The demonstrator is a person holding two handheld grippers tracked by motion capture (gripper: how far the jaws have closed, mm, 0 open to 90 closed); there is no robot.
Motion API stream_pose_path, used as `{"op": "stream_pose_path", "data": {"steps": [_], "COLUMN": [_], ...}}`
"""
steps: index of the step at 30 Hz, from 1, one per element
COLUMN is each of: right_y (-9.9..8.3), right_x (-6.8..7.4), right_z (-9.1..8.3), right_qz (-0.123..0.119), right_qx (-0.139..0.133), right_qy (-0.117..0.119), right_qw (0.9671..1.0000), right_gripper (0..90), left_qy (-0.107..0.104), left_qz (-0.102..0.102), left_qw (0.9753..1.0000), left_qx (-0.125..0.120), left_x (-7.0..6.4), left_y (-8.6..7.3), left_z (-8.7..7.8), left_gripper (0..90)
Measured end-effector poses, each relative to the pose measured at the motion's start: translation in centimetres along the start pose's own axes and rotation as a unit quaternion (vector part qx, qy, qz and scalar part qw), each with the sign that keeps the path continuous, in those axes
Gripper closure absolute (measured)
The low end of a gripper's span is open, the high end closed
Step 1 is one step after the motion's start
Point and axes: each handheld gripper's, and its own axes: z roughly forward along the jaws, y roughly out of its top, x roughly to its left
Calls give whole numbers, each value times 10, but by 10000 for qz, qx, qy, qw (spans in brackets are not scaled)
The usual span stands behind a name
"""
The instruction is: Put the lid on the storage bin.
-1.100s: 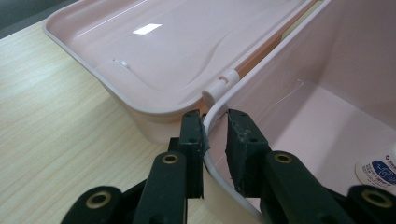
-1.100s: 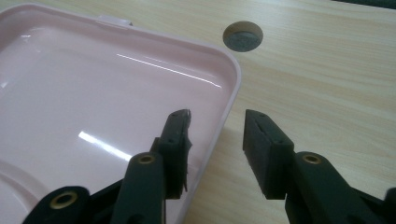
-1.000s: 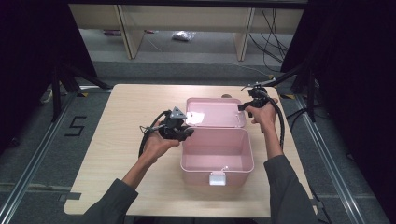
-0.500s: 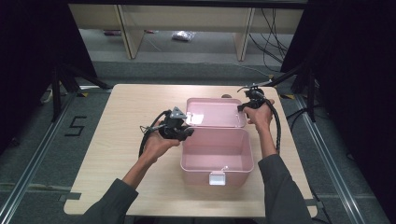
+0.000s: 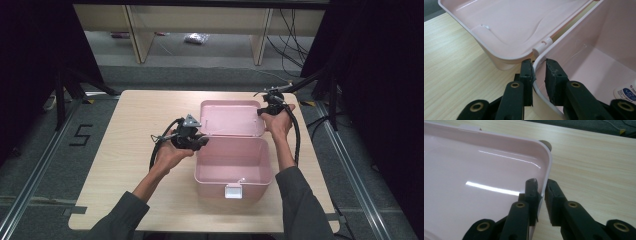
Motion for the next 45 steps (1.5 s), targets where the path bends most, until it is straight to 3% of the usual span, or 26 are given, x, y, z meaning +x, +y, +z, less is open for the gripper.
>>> {"op": "stream_pose_path", "data": {"steps": [2, 3, 4, 7, 8, 11, 13, 15, 21, 25, 26, 27, 28, 29, 30, 31, 32, 33, 39, 40, 45], "right_y": [1, 1, 2, 4, 5, 6, 6, 6, 7, 9, 9, 9, 10, 10, 10, 9, 10, 9, 3, 2, -2], "right_x": [0, 0, 1, 1, 4, 4, 7, 5, 6, 5, 8, 6, 7, 6, 6, 10, 7, 9, 10, 11, 12], "right_z": [-3, -4, -7, -10, -12, -16, -18, -21, -30, -38, -40, -43, -44, -47, -50, -52, -54, -56, -72, -74, -85], "right_qz": [-103, -111, -37, -204, -13, -198, 40, -88, -43, -150, 7, -157, -120, -247, -225, -24, -258, -161, -309, -217, -406], "right_qx": [-31, -74, -43, -144, -150, -270, -279, -304, -474, -615, -676, -685, -768, -775, -804, -809, -868, -917, -1135, -1161, -1295], "right_qy": [-64, -87, -54, -103, -92, -178, -85, -114, -203, -199, -181, -182, -199, -173, -182, -160, -190, -163, -170, -125, -142], "right_qw": [9999, 9999, 10000, 9996, 9998, 9993, 9996, 9994, 9987, 9978, 9975, 9974, 9968, 9965, 9963, 9966, 9957, 9955, 9929, 9929, 9907], "right_gripper": [817, 819, 821, 827, 831, 835, 836, 838, 846, 852, 853, 855, 856, 857, 858, 858, 859, 859, 859, 859, 860], "left_qy": [0, 49, -3, -6, 14, 15, 11, 7, 5, -2, 6, 1, 3, 1, 5, 13, 4, -25, -13, -10, -9], "left_qz": [-4, -216, 12, -13, 0, -7, 13, -3, 2, -4, -18, -12, -8, -9, 216, -5, -12, 9, 34, 38, 36], "left_qw": [10000, 9997, 10000, 10000, 10000, 10000, 10000, 10000, 10000, 10000, 10000, 10000, 10000, 10000, 9997, 10000, 10000, 10000, 10000, 10000, 10000], "left_qx": [-2, 68, 0, -7, -4, -9, 0, -17, -46, -58, -69, -65, -69, -71, -139, -70, -73, -81, -92, -86, -86], "left_x": [0, -3, 0, 0, -1, -1, 0, 0, -1, -1, -1, -1, 0, 0, 3, 0, 0, 0, 0, 0, 0], "left_y": [0, -1, 0, 0, 0, 0, 0, 0, 1, 2, 2, 2, 2, 2, 3, 2, 2, 2, 3, 3, 3], "left_z": [0, -1, 0, 1, 0, 1, 0, 1, 3, 5, 5, 5, 5, 5, 6, 5, 6, 6, 6, 7, 7], "left_gripper": [761, 761, 761, 761, 761, 761, 761, 761, 760, 760, 760, 760, 760, 760, 760, 760, 760, 760, 760, 760, 759]}}
